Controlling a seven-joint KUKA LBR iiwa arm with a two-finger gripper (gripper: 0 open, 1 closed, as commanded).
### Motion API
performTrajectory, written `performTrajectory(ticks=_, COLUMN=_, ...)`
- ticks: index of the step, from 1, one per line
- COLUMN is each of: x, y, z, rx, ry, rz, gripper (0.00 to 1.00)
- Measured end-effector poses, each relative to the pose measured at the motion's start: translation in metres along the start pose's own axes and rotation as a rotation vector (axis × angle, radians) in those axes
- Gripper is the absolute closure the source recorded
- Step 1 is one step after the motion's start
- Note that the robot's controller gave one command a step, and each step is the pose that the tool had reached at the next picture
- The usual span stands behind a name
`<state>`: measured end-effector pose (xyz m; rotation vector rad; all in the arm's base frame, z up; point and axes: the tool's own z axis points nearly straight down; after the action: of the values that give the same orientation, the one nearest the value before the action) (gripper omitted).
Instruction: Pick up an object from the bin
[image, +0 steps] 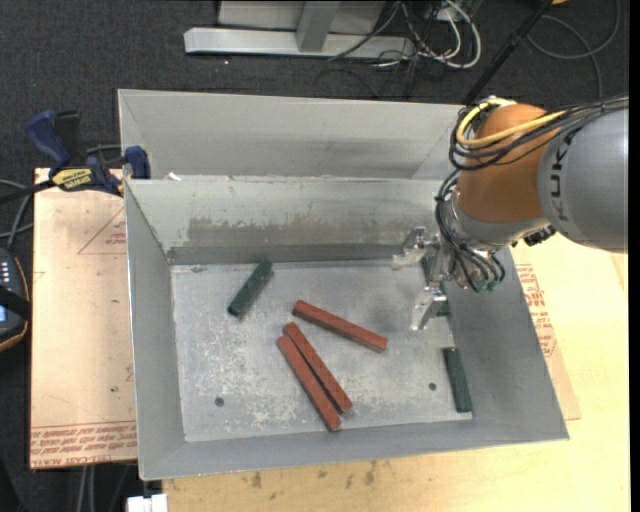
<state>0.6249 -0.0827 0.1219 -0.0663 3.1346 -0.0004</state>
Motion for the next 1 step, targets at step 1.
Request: performTrajectory(ticks=1, x=-0.0133, y=0.0275, z=0.0459, rx=-0.001, ry=0.002, rz=0.062, gripper=0.00)
